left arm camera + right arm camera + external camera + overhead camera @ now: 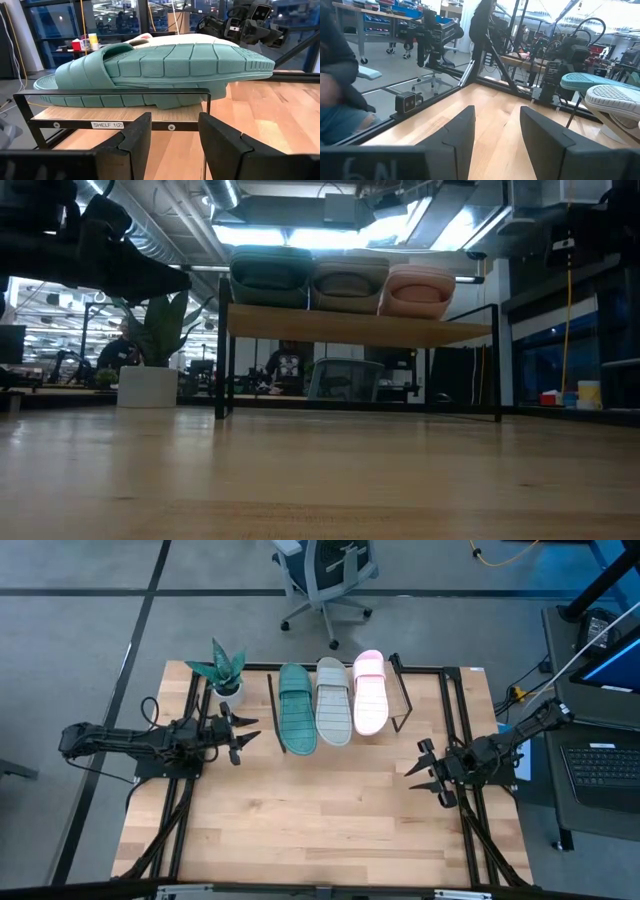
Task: Pick and place slides into the shelf
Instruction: Return to Home Position
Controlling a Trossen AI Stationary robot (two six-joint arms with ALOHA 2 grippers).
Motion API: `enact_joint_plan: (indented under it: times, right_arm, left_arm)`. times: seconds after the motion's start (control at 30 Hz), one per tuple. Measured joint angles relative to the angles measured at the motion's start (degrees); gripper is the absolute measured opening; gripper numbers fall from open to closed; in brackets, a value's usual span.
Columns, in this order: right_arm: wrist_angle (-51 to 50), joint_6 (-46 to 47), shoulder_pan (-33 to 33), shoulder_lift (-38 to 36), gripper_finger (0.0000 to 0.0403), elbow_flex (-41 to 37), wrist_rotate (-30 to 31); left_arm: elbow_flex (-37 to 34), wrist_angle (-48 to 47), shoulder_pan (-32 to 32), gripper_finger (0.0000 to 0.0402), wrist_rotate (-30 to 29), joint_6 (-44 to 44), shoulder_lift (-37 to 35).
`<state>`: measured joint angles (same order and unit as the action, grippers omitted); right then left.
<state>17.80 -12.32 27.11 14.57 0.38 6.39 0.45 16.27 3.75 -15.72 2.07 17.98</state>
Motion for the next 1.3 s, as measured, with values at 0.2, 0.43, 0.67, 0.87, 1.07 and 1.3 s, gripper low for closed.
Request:
enact_joint_plan:
  times: [0.2,0.43,0.67,0.87,1.07,1.3]
  right_arm:
    - [-0.1,0.0,0.0,0.0,0.0158,0.0,0.0]
    - [-0.7,-1.7,0.0,-0.1,0.0158,0.0,0.6]
    - [-5.9,-0.4,-1.5,-2.7,0.0158,0.0,7.0]
    - [-8.9,4.5,-6.4,-9.8,0.0158,0.0,6.5]
    - [-12.3,3.8,-11.8,-14.5,0.0158,0.0,-5.8]
    - [-16.1,10.1,-17.4,-14.6,0.0158,0.1,-10.0]
  left_arm:
    - [0.0,0.0,0.0,0.0157,0.0,0.0,0.0]
    - [0.0,0.0,0.0,0.0157,0.0,0.0,0.0]
    - [0.0,0.0,0.0,0.0157,0.0,0.0,0.0]
    - [0.0,0.0,0.0,0.0157,0.0,0.0,0.0]
    - [0.0,0.0,0.0,0.0157,0.0,0.0,0.0]
    - [0.0,-0.3,0.0,0.0157,0.0,0.0,0.0]
